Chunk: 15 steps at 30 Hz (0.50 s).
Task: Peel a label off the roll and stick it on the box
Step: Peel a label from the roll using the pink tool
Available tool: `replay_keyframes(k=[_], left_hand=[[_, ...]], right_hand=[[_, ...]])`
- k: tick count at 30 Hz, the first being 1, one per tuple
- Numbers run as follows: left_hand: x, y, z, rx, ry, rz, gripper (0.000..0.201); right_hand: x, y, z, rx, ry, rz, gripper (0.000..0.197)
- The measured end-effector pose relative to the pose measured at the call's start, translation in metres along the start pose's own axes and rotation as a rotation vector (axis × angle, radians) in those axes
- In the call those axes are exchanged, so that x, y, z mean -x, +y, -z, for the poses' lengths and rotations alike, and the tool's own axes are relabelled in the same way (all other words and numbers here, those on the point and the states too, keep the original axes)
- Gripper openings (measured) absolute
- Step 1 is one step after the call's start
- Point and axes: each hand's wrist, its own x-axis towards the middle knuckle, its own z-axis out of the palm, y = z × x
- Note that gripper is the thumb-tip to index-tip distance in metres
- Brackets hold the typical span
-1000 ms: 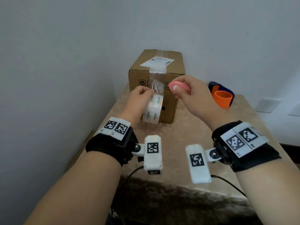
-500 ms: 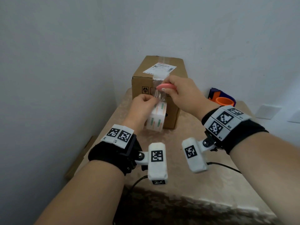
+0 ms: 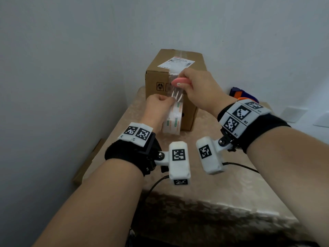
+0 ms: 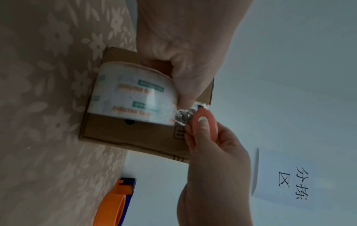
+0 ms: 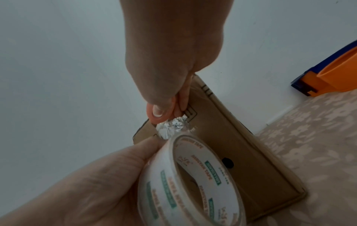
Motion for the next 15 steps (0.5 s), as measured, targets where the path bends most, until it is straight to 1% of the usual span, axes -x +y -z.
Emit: replay_keyframes(k=[2,8,10,15], left_hand=[[-0.001,-0.002,-0.001,0.023,0.016,-0.001,0.012],[-0.003,-0.006,-0.001,0.159,-0.013,0.060,0.020],[-0.002,-0.006,-0.001,0.156,-0.020,0.068,0.019],[-0.004,-0.008,-0.003,0.148,0.024,0.049,0.016]], right_hand=[[0.002,0.000,0.000,0.024,-0.006,0.009,0.018],[0.014,0.000,-0.005,0.196,-0.057,0.022,0.017],[0.018,0.001,-0.009,0.253,-0.072,0.046,0.016],[0.016,-0.002,-0.014,0.340,-0.053,0.084,0.015]])
